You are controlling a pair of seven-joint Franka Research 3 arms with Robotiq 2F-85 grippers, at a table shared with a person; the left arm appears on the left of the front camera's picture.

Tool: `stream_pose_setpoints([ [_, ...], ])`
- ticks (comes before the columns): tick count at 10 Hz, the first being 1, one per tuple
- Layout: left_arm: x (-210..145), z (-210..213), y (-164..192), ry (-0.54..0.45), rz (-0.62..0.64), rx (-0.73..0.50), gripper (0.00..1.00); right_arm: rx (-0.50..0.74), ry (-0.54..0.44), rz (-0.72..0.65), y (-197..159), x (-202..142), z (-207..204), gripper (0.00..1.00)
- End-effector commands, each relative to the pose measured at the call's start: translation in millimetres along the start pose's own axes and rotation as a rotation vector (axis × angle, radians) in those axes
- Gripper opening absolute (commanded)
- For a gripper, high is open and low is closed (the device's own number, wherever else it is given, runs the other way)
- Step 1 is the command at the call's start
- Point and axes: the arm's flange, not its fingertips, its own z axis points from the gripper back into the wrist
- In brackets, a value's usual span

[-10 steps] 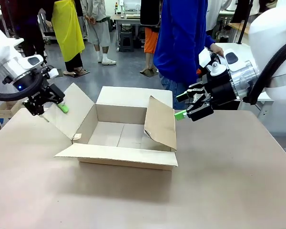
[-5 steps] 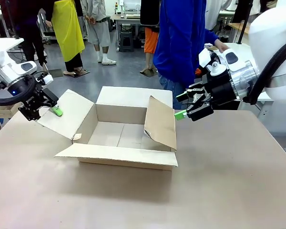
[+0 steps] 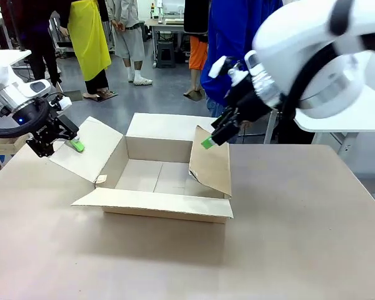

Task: Pack the gift set into the box.
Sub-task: Place both hands on the side flaps of the Package Box and spread them outward.

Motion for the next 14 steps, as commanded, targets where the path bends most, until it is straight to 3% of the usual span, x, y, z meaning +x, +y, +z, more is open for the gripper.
stream_pose_setpoints([
  [1,-3,1,-3,-0.004,0.012,0.017,1.0,-0.011,0.265,-0.299,2,71,25,1.0],
  [3,-3,1,-3,-0.004,0.012,0.017,1.0,-0.151,0.418,-0.496,14,97,13,1.0],
  [6,-3,1,-3,-0.004,0.012,0.017,1.0,-0.307,0.427,-0.631,15,114,-20,1.0],
  [7,-3,1,-3,-0.004,0.012,0.017,1.0,-0.357,0.412,-0.569,18,118,-34,1.0],
  [8,-3,1,-3,-0.004,0.012,0.017,1.0,-0.285,0.412,-0.558,41,87,6,1.0],
  [10,-3,1,-3,-0.004,0.012,0.017,1.0,-0.285,0.412,-0.558,41,87,6,1.0],
  [11,-3,1,-3,-0.004,0.012,0.017,1.0,-0.303,0.425,-0.573,40,98,-15,1.0],
  [12,-3,1,-3,-0.004,0.012,0.017,1.0,-0.384,0.529,-0.547,55,108,-41,1.0],
  [13,-3,1,-3,-0.004,0.012,0.017,1.0,-0.431,0.507,-0.581,63,128,-57,1.0],
  [14,-3,1,-3,-0.004,0.012,0.017,1.0,-0.519,0.543,-0.703,61,139,-70,1.0],
])
